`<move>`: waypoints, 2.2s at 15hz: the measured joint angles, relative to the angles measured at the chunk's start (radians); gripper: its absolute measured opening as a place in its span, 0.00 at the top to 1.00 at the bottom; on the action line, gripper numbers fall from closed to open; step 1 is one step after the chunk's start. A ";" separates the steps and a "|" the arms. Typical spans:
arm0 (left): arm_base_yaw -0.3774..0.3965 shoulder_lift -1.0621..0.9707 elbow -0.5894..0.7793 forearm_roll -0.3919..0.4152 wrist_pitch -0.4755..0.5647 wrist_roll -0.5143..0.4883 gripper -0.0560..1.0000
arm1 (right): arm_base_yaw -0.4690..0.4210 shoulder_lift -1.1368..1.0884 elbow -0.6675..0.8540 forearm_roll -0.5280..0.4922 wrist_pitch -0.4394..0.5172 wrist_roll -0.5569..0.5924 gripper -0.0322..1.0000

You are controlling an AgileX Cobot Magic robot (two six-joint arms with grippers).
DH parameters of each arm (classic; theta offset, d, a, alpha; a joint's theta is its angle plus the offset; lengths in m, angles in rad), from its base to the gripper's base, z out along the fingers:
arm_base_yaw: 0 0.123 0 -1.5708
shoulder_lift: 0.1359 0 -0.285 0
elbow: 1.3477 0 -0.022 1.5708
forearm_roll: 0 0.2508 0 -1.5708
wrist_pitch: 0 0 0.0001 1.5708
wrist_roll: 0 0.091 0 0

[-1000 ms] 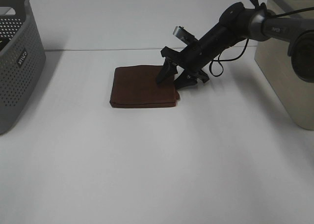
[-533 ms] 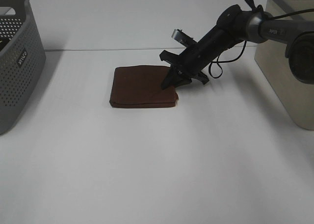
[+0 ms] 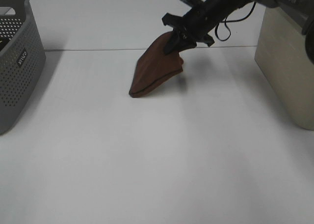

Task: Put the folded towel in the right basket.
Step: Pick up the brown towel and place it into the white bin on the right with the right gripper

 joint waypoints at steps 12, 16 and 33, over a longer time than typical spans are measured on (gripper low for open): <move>0.000 0.000 0.000 0.000 0.000 0.000 0.03 | -0.260 -0.526 -0.010 -0.248 0.074 0.096 0.89; 0.000 0.000 0.000 0.000 0.000 0.000 0.03 | -0.431 -0.594 -0.005 -0.323 0.074 0.098 0.89; 0.000 0.000 0.000 0.000 0.000 0.000 0.03 | -0.458 -0.476 0.216 -0.588 0.073 0.203 0.37</move>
